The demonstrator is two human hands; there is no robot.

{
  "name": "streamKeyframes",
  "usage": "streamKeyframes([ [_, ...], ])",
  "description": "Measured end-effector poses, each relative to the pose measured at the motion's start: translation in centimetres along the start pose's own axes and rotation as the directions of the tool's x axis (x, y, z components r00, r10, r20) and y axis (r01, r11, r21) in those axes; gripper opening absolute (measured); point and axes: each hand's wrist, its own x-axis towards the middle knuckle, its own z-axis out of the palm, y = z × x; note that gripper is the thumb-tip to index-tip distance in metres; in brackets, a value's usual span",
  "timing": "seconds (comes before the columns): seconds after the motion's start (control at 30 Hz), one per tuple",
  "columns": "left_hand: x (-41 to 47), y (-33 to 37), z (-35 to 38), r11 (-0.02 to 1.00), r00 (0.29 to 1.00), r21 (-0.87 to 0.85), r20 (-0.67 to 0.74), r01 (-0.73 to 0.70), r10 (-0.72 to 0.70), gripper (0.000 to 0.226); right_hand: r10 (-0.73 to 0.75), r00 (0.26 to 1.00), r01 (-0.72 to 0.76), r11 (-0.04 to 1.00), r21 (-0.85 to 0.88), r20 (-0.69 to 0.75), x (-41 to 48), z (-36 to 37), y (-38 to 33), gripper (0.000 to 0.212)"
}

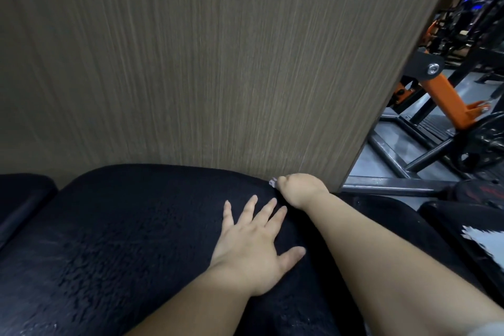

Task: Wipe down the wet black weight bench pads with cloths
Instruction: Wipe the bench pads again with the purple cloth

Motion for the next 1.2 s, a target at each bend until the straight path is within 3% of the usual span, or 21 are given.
streamKeyframes([
  [0.17, 0.0, -0.1, 0.0, 1.0, 1.0, 0.008, -0.002, 0.009, -0.009, 0.08, 0.066, 0.994, -0.07, 0.997, -0.041, -0.086, -1.0, 0.0, 3.1, 0.067],
  [0.37, -0.1, -0.1, 0.1, 1.0, 1.0, 0.009, -0.005, 0.008, -0.008, 0.079, 0.161, 0.984, -0.168, 0.982, -0.081, -0.082, -3.4, -1.3, 13.3, 0.041],
  [0.47, 0.0, -0.1, 0.2, 1.0, 1.0, 0.009, -0.004, 0.009, -0.009, 0.079, 0.274, 0.957, -0.281, 0.957, -0.067, -0.092, -3.6, -1.4, 17.5, 0.045],
  [0.67, 0.1, -0.1, 0.2, 1.0, 1.0, 0.021, -0.002, 0.008, -0.008, 0.079, 0.381, 0.922, -0.386, 0.92, -0.069, -0.07, -2.1, -1.2, 16.4, 0.05],
  [0.8, 0.2, 0.0, 0.2, 0.999, 1.0, 0.032, 0.011, 0.01, -0.011, 0.08, 0.158, 0.987, -0.159, 0.966, -0.203, -0.023, -1.7, -1.2, 10.8, 0.049],
  [0.93, 0.2, 0.1, 0.3, 0.999, 1.0, 0.033, 0.01, 0.021, -0.021, 0.08, -0.097, 0.995, 0.098, 0.984, -0.149, 0.017, -1.2, -0.5, 1.6, 0.045],
  [1.03, 0.2, 0.2, 0.0, 0.999, 0.999, 0.033, 0.016, 0.028, -0.029, 0.08, -0.097, 0.995, 0.098, 0.995, -0.032, 0.013, 0.3, -0.1, -0.6, 0.043],
  [1.2, 0.1, 0.3, -0.2, 0.999, 0.999, 0.038, 0.028, 0.037, -0.038, 0.079, 0.01, 1.0, -0.01, 1.0, -0.001, -0.007, -1.0, -0.4, 3.6, 0.054],
])
